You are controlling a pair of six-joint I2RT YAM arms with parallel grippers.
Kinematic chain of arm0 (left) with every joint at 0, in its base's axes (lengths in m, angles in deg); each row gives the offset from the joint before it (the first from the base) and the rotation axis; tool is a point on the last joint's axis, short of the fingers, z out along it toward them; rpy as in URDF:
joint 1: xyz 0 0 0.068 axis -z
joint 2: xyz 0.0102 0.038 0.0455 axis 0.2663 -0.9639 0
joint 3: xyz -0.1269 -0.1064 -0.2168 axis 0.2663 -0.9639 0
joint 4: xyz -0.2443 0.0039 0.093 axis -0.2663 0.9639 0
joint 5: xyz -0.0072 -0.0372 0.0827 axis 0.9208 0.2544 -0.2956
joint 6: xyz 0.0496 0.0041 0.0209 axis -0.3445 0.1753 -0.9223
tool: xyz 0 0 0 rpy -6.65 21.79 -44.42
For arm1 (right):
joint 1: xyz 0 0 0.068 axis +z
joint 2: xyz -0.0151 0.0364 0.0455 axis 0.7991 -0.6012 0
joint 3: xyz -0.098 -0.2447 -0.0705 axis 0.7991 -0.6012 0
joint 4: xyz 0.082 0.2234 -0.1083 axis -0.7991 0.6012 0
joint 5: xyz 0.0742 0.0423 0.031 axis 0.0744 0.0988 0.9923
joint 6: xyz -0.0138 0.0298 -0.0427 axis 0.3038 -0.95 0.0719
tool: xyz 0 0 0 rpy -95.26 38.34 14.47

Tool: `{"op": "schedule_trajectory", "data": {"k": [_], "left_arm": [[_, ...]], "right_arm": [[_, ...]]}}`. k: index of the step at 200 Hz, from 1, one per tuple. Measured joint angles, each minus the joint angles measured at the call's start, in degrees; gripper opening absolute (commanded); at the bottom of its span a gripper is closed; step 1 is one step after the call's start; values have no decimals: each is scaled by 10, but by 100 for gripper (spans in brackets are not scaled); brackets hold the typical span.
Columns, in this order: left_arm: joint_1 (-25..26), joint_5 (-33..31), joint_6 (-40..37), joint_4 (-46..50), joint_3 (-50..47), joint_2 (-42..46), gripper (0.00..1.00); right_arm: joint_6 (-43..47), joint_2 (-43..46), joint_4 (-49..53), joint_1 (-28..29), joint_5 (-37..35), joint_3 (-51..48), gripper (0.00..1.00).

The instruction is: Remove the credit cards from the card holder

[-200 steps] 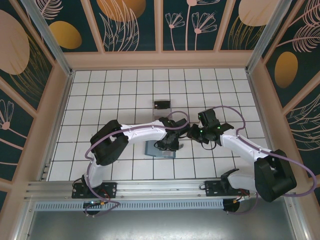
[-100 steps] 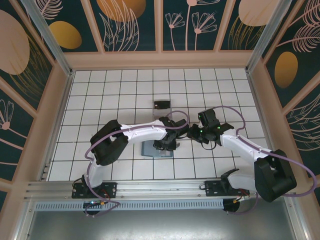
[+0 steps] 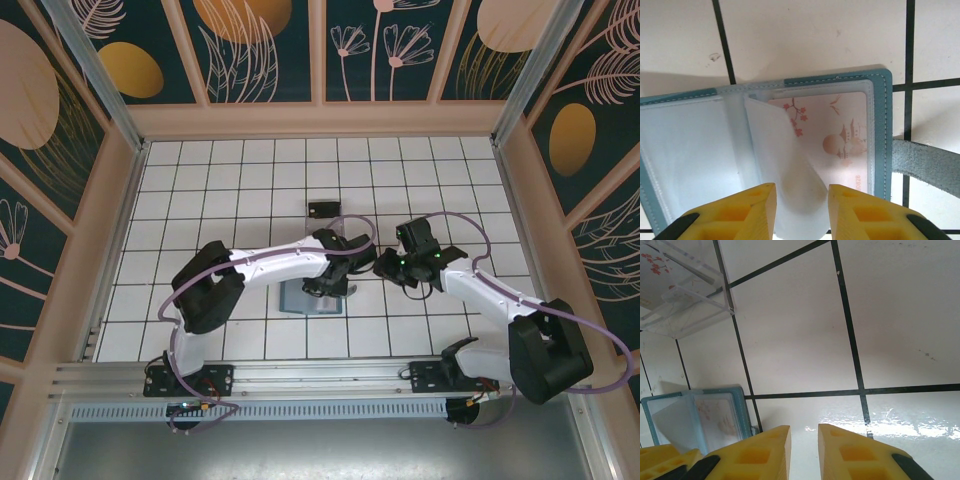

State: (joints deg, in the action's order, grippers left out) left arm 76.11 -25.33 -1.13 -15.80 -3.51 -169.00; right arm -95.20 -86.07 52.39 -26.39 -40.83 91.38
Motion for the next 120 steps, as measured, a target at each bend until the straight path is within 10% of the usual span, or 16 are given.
{"op": "schedule_trajectory", "data": {"k": [120], "left_arm": [[-18, -19, 0, 8, -58, 64, 33]], "right_arm": [[-10, -4, 1, 32, -1, 23, 22]]}}
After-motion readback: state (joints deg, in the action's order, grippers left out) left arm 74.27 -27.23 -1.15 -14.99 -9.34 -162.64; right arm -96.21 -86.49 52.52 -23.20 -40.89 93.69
